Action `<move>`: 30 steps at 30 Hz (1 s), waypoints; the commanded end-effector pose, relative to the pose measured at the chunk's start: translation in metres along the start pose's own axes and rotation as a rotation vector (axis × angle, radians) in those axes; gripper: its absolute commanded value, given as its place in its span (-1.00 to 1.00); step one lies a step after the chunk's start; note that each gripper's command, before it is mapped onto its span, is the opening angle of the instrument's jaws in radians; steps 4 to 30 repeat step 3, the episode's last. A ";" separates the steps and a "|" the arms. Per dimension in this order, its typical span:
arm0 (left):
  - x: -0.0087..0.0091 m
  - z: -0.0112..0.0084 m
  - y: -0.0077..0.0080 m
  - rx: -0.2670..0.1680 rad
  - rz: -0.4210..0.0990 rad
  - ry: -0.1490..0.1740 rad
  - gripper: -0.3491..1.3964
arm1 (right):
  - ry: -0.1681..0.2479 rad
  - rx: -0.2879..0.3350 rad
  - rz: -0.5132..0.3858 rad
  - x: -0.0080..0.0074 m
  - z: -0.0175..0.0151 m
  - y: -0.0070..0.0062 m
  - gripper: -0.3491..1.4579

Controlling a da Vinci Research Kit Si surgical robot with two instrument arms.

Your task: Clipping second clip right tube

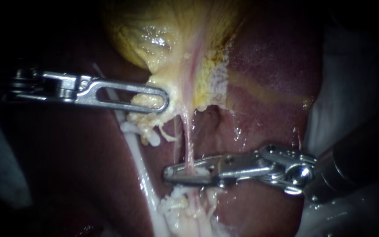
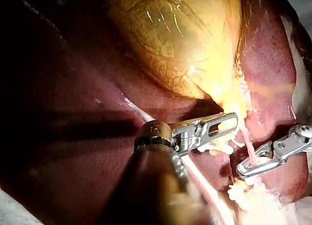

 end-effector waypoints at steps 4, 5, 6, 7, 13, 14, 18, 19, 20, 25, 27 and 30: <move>0.0000 0.0000 0.0000 0.000 0.000 0.000 -1.00 | -0.001 0.001 -0.001 0.0000 -0.0001 0.0000 -1.00; 0.0000 0.0000 0.0000 0.000 0.000 0.000 -1.00 | -0.001 0.001 -0.001 0.0000 -0.0001 0.0000 -1.00; 0.0000 0.0000 0.0000 0.000 0.000 0.000 -1.00 | -0.001 0.001 -0.001 0.0000 -0.0001 0.0000 -1.00; 0.0000 0.0000 0.0000 0.000 0.000 0.000 -1.00 | -0.001 0.001 -0.001 0.0000 -0.0001 0.0000 -1.00; 0.0000 0.0000 0.0000 0.000 0.000 0.000 -1.00 | -0.001 0.001 -0.001 0.0000 -0.0001 0.0000 -1.00; 0.0000 0.0000 0.0000 0.000 0.000 0.000 -1.00 | -0.001 0.001 -0.001 0.0000 -0.0001 0.0000 -1.00; 0.0000 0.0000 0.0000 0.000 0.000 0.000 -1.00 | -0.001 0.001 -0.001 0.0000 -0.0001 0.0000 -1.00; 0.0000 0.0000 0.0000 0.000 0.000 0.000 -1.00 | -0.001 0.001 -0.001 0.0000 -0.0001 0.0000 -1.00; 0.0000 0.0000 0.0000 0.000 0.000 0.000 -1.00 | -0.001 0.001 -0.001 0.0000 -0.0001 0.0000 -1.00; 0.0000 0.0000 0.0000 0.000 0.000 0.000 -1.00 | -0.001 0.001 -0.001 0.0000 -0.0001 0.0000 -1.00; 0.0000 0.0000 0.0000 0.000 0.000 0.000 -1.00 | -0.001 0.001 -0.001 0.0000 -0.0001 0.0000 -1.00; 0.0000 0.0000 0.0000 0.000 0.000 0.000 -1.00 | -0.001 0.001 -0.001 0.0000 -0.0001 0.0000 -1.00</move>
